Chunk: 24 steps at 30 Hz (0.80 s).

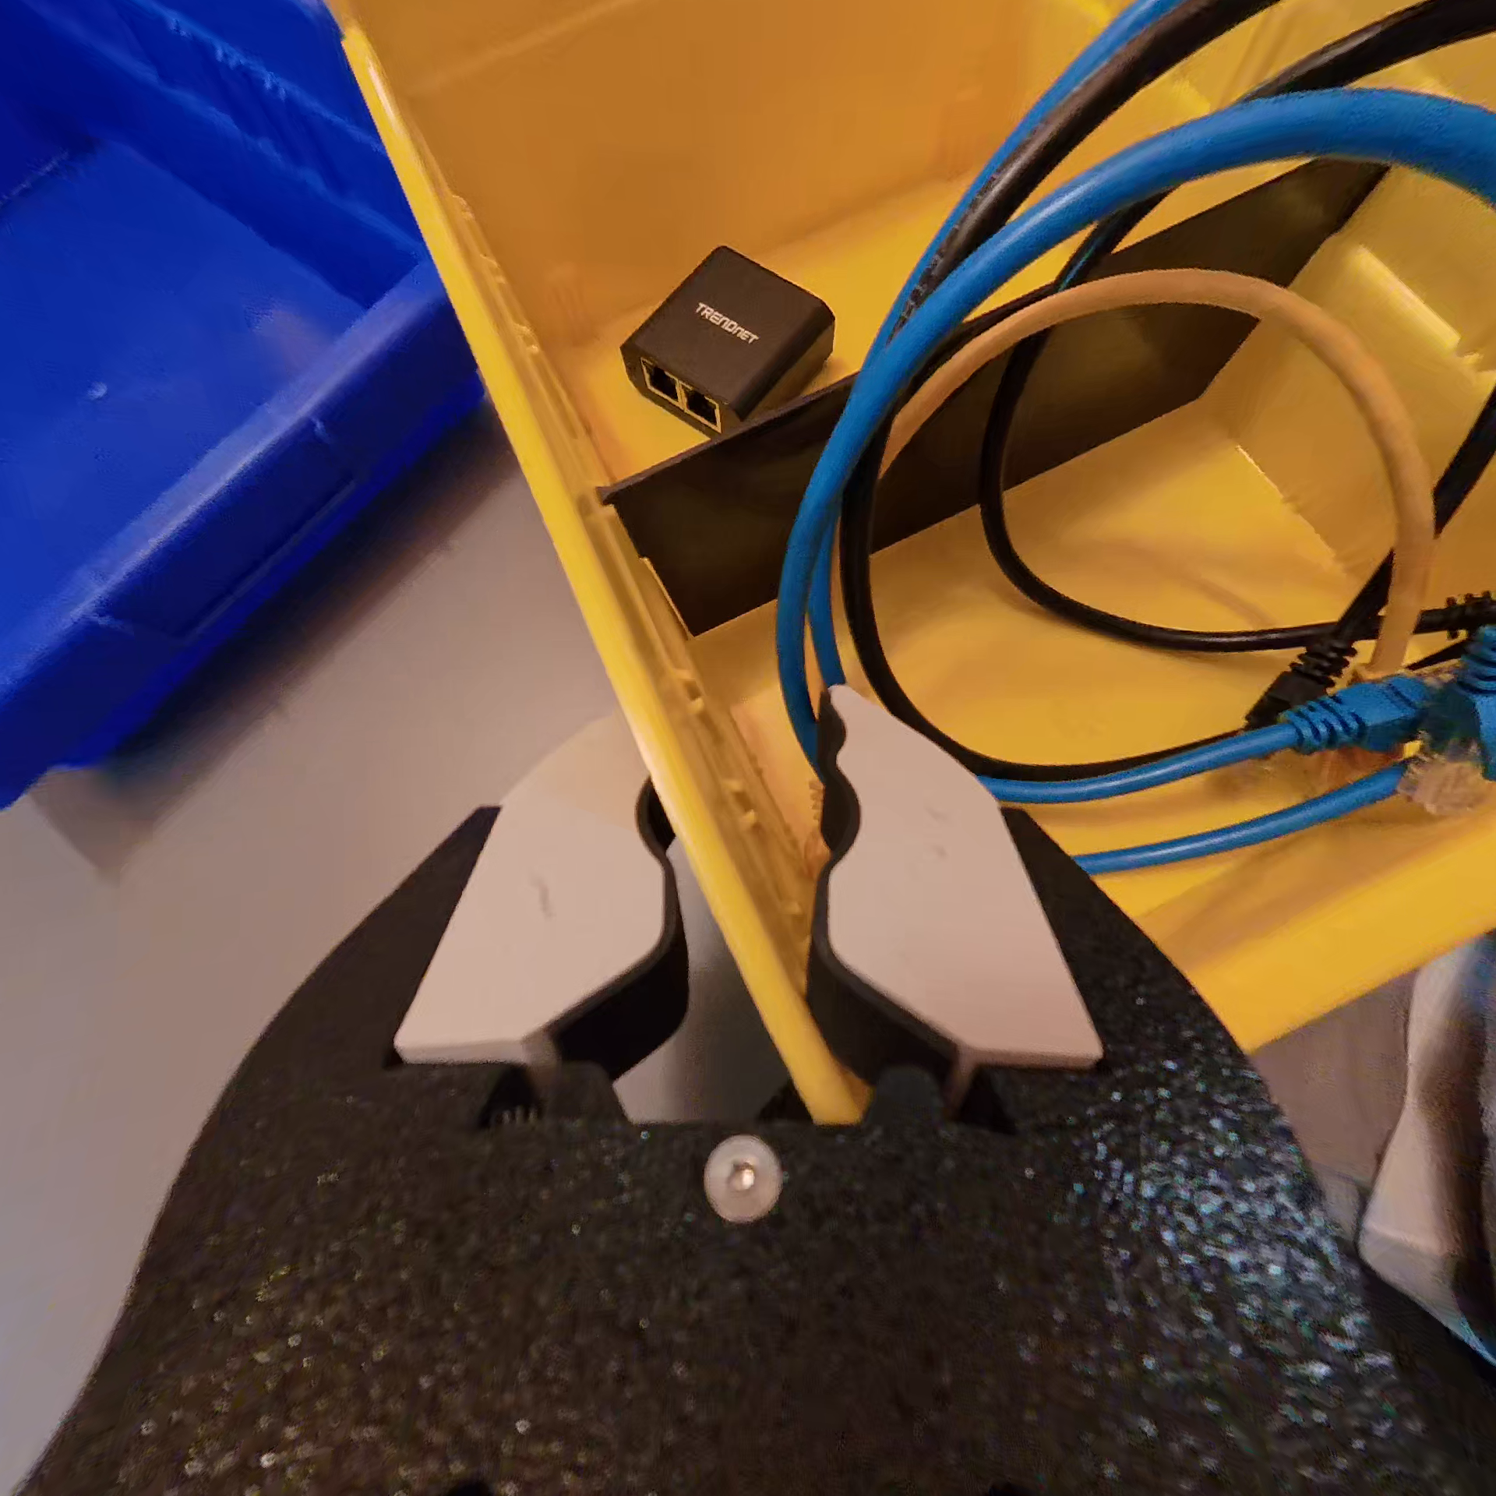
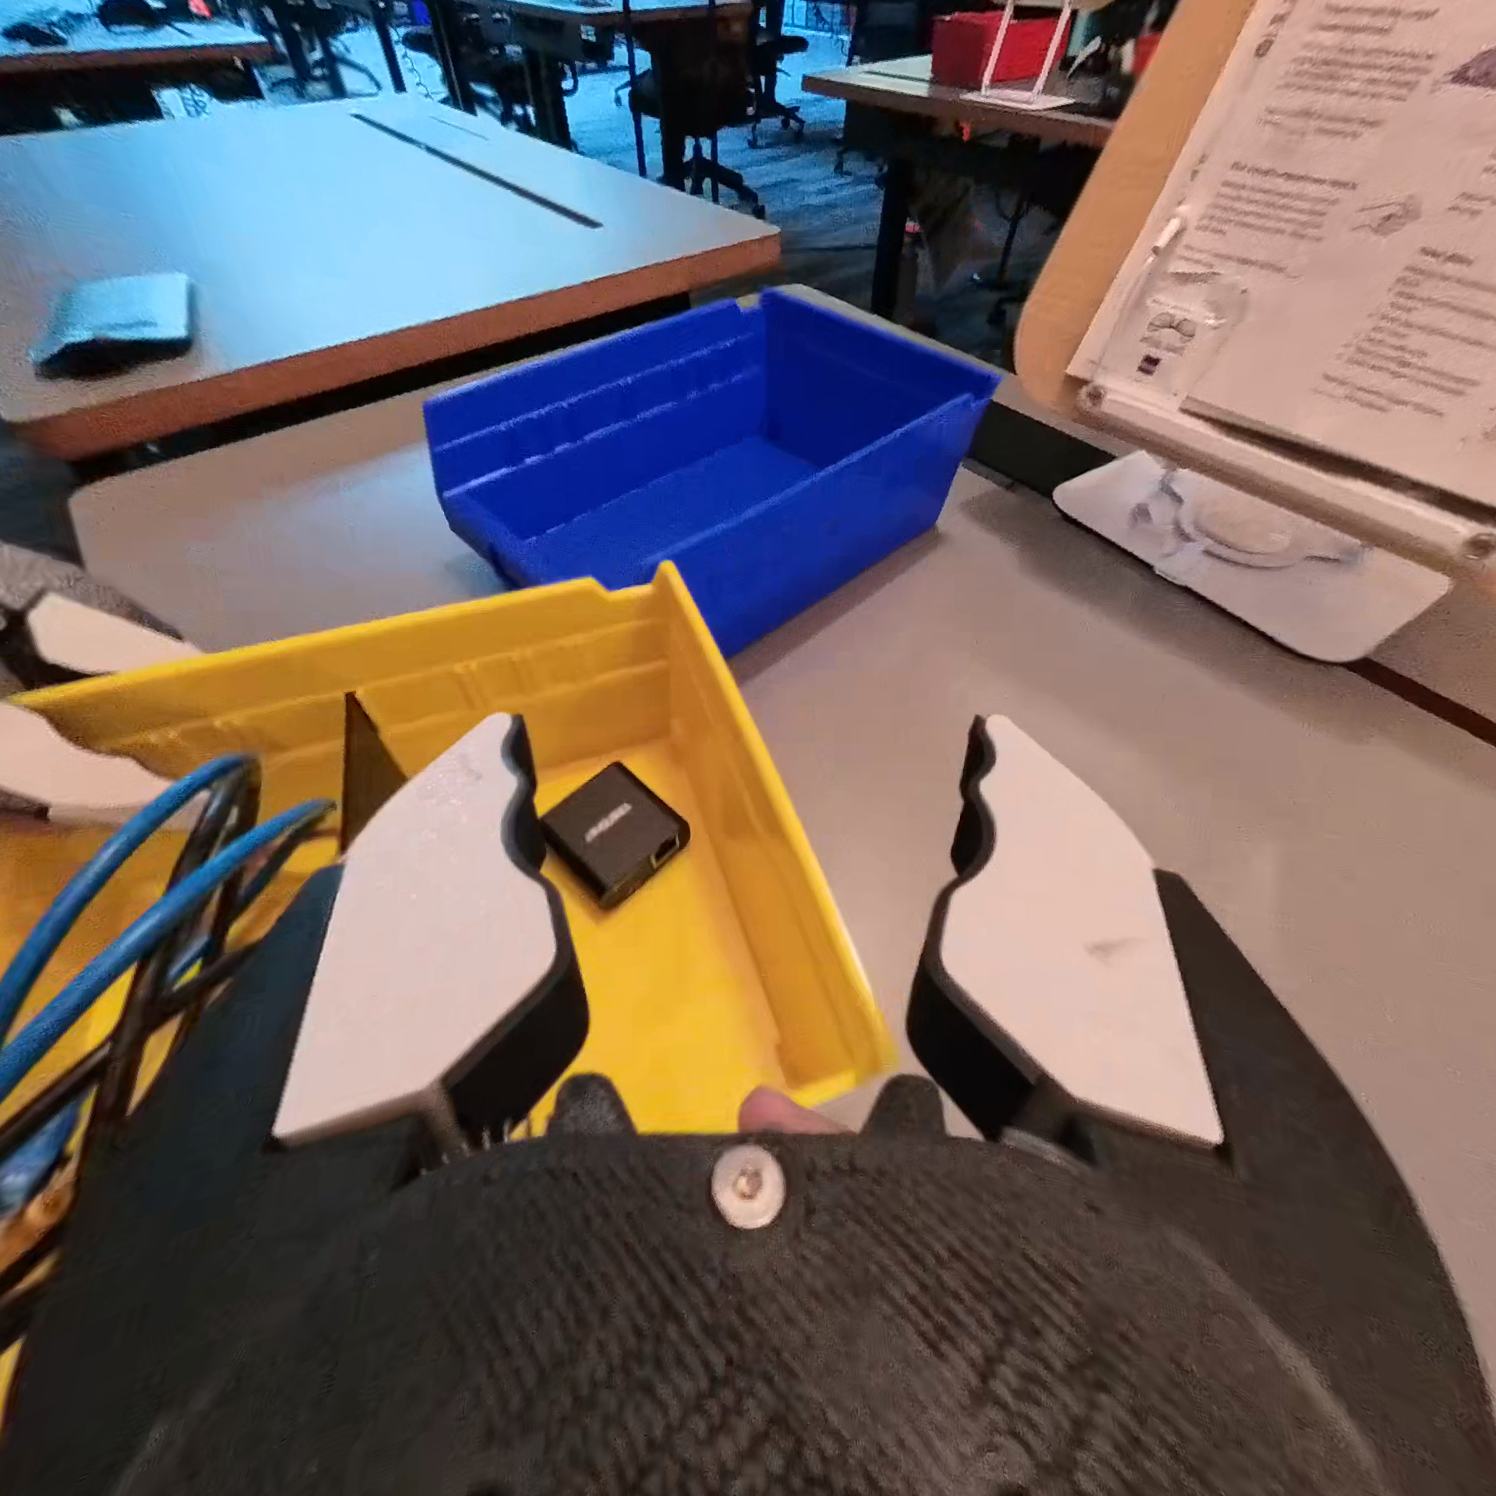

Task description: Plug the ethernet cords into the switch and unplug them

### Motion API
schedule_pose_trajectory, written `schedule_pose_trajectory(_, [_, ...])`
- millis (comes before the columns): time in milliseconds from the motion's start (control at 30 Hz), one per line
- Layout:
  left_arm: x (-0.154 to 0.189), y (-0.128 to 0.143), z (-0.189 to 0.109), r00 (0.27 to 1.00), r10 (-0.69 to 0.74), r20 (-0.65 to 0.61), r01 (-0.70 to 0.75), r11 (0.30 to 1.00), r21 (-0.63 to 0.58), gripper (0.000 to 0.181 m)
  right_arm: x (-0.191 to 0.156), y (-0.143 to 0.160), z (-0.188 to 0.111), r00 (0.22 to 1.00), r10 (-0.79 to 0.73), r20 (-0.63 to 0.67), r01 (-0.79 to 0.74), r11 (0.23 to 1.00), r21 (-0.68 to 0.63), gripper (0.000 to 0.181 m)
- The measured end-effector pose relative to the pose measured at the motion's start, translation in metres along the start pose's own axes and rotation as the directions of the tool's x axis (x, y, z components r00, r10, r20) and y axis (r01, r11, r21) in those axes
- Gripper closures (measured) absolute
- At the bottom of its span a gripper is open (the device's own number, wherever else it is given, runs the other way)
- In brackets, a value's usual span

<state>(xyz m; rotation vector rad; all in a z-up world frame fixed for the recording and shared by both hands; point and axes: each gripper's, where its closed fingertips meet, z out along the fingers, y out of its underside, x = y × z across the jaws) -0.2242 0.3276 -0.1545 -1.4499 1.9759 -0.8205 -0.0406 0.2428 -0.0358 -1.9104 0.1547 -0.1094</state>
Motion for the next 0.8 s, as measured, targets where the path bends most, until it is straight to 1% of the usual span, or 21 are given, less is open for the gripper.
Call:
schedule_pose_trajectory(33, [-0.001, 0.005, -0.006, 1.0, -0.002, 0.0, 0.002, 1.0, 0.003, 0.15, -0.004, -0.006, 0.017, 1.0, 0.02, 0.017, -0.02, 1.0, 0.01, 0.08])
schedule_pose_trajectory(100, [-0.003, 0.016, -0.018, 1.0, -0.001, -0.005, 0.001, 1.0, 0.0, 0.15, -0.017, -0.014, 0.054, 0.996, 0.068, 0.059, -0.068, 0.998, -0.001, 0.08])
schedule_pose_trajectory(133, [-0.005, 0.022, -0.024, 1.0, 0.005, 0.0, -0.005, 1.0, -0.004, 0.15, -0.023, -0.004, 0.072, 0.995, 0.073, 0.073, -0.064, 0.991, -0.119, 0.091])
schedule_pose_trajectory(167, [-0.009, 0.028, -0.031, 1.0, 0.0, 0.011, 0.0, 1.0, -0.008, 0.15, -0.021, 0.0, 0.093, 0.996, 0.07, 0.047, -0.061, 0.981, -0.184, 0.089])
schedule_pose_trajectory(200, [-0.013, 0.035, -0.037, 1.0, -0.008, 0.015, 0.008, 1.0, -0.012, 0.15, -0.017, -0.002, 0.112, 0.995, 0.101, -0.006, -0.1, 0.974, -0.204, 0.083])
schedule_pose_trajectory(233, [-0.015, 0.041, -0.044, 1.0, -0.008, 0.015, 0.008, 1.0, -0.009, 0.15, -0.018, -0.01, 0.125, 0.986, 0.168, -0.026, -0.169, 0.963, -0.208, 0.089])
schedule_pose_trajectory(267, [-0.018, 0.047, -0.051, 1.0, -0.004, 0.019, 0.004, 1.0, -0.011, 0.15, -0.023, -0.027, 0.135, 0.972, 0.236, -0.008, -0.235, 0.959, -0.161, 0.095])
schedule_pose_trajectory(300, [-0.02, 0.055, -0.059, 1.0, -0.002, 0.023, 0.002, 1.0, -0.013, 0.15, -0.029, -0.048, 0.144, 0.957, 0.288, 0.036, -0.284, 0.956, -0.079, 0.089])
schedule_pose_trajectory(333, [-0.022, 0.062, -0.067, 1.0, -0.002, 0.025, 0.002, 1.0, -0.013, 0.15, -0.031, -0.065, 0.153, 0.953, 0.296, 0.065, -0.296, 0.955, -0.01, 0.093])
schedule_pose_trajectory(367, [-0.024, 0.07, -0.075, 1.0, -0.003, 0.03, 0.003, 1.0, -0.015, 0.15, -0.028, -0.069, 0.165, 0.959, 0.279, 0.045, -0.279, 0.96, -0.003, 0.1])
schedule_pose_trajectory(400, [-0.027, 0.078, -0.082, 0.999, -0.009, 0.035, 0.01, 1.0, -0.021, 0.151, -0.024, -0.063, 0.179, 0.961, 0.275, 0.008, -0.274, 0.96, -0.053, 0.093])
schedule_pose_trajectory(433, [-0.029, 0.085, -0.09, 0.999, -0.021, 0.04, 0.022, 0.999, -0.028, 0.151, -0.021, -0.051, 0.194, 0.953, 0.3, -0.033, -0.302, 0.945, -0.123, 0.075])
schedule_pose_trajectory(467, [-0.032, 0.092, -0.096, 0.998, -0.03, 0.048, 0.032, 0.999, -0.036, 0.151, -0.02, -0.039, 0.207, 0.936, 0.347, -0.064, -0.353, 0.919, -0.178, 0.065])
schedule_pose_trajectory(500, [-0.036, 0.099, -0.103, 0.998, -0.04, 0.058, 0.042, 0.998, -0.045, 0.151, -0.021, -0.033, 0.217, 0.915, 0.396, -0.072, -0.403, 0.894, -0.195, 0.067])
schedule_pose_trajectory(567, [-0.043, 0.112, -0.116, 0.995, -0.065, 0.079, 0.07, 0.996, -0.062, 0.151, -0.016, -0.028, 0.234, 0.892, 0.444, -0.091, -0.453, 0.876, -0.166, 0.084])
schedule_pose_trajectory(600, [-0.047, 0.119, -0.123, 0.992, -0.079, 0.094, 0.086, 0.994, -0.074, 0.151, -0.01, -0.023, 0.241, 0.886, 0.447, -0.124, -0.462, 0.872, -0.163, 0.088])
schedule_pose_trajectory(667, [-0.057, 0.131, -0.137, 0.985, -0.113, 0.131, 0.125, 0.988, -0.09, 0.151, -0.003, -0.011, 0.253, 0.892, 0.42, -0.169, -0.448, 0.873, -0.192, 0.087])
schedule_pose_trajectory(700, [-0.063, 0.137, -0.143, 0.979, -0.133, 0.153, 0.148, 0.985, -0.092, 0.151, -0.002, -0.006, 0.258, 0.892, 0.419, -0.172, -0.448, 0.87, -0.206, 0.087])
schedule_pose_trajectory(733, [-0.069, 0.142, -0.15, 0.972, -0.151, 0.179, 0.169, 0.981, -0.095, 0.151, -0.002, -0.003, 0.263, 0.894, 0.416, -0.168, -0.445, 0.868, -0.219, 0.09])
schedule_pose_trajectory(800, [-0.082, 0.153, -0.16, 0.953, -0.196, 0.233, 0.222, 0.971, -0.093, 0.152, 0.002, 0.003, 0.27, 0.911, 0.382, -0.156, -0.41, 0.878, -0.247, 0.1])
